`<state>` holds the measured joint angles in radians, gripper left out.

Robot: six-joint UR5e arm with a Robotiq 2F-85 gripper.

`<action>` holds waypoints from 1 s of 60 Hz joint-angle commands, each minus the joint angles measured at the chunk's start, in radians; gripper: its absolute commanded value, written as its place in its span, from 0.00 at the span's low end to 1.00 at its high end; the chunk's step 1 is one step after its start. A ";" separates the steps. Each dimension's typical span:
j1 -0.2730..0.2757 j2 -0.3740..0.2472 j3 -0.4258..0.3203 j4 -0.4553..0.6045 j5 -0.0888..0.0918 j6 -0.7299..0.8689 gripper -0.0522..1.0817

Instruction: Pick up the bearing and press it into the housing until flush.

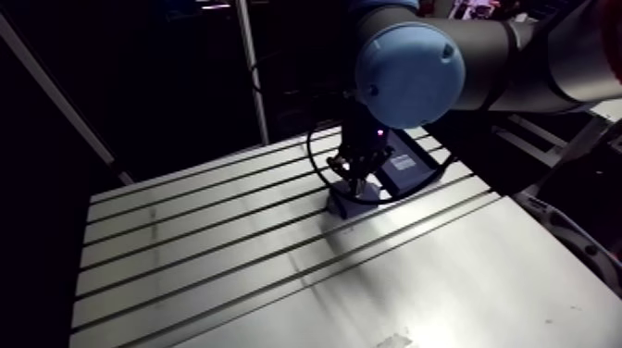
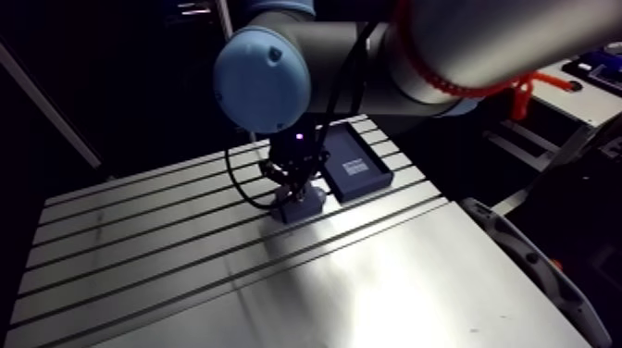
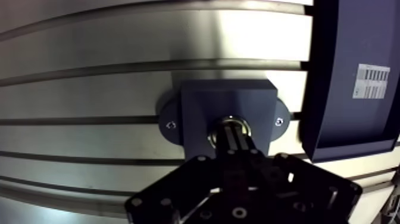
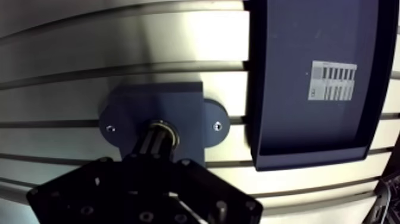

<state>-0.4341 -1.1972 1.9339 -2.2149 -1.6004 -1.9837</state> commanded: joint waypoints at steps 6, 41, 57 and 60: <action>0.000 0.000 0.000 0.000 0.000 -0.001 0.89; 0.000 0.000 0.007 -0.001 0.000 -0.002 0.89; 0.001 0.000 0.009 -0.001 0.000 -0.002 0.89; 0.000 0.000 0.008 -0.001 0.000 -0.002 0.89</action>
<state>-0.4338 -1.1974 1.9412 -2.2161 -1.6008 -1.9847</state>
